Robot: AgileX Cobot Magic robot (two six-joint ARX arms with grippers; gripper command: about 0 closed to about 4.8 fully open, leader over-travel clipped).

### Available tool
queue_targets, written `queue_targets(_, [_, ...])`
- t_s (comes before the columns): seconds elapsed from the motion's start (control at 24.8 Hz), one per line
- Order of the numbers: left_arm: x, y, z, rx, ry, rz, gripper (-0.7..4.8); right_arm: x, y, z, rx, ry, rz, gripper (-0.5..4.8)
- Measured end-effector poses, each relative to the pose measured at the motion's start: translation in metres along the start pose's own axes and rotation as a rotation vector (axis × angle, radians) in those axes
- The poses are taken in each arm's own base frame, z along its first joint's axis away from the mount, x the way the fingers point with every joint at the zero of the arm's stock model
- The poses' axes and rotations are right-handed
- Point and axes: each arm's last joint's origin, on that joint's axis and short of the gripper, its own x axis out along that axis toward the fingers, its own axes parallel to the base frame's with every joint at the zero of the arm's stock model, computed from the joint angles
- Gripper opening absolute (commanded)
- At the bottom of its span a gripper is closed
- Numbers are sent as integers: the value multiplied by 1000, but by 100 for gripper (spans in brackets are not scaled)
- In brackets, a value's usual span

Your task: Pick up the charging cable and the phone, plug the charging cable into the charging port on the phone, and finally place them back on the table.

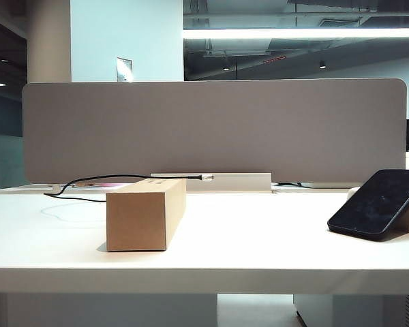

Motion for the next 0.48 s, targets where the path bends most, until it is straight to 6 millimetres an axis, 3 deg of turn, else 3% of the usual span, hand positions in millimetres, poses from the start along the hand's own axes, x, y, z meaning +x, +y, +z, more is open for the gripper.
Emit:
queue_targets(0.16, [12,2,12,-17,55,-3,-6,14,-4,-7,99,98,-19,284])
queue_targets(0.48, [24,-4,18,56,113,-72,-6,49,-10,-24,232,285,32,286])
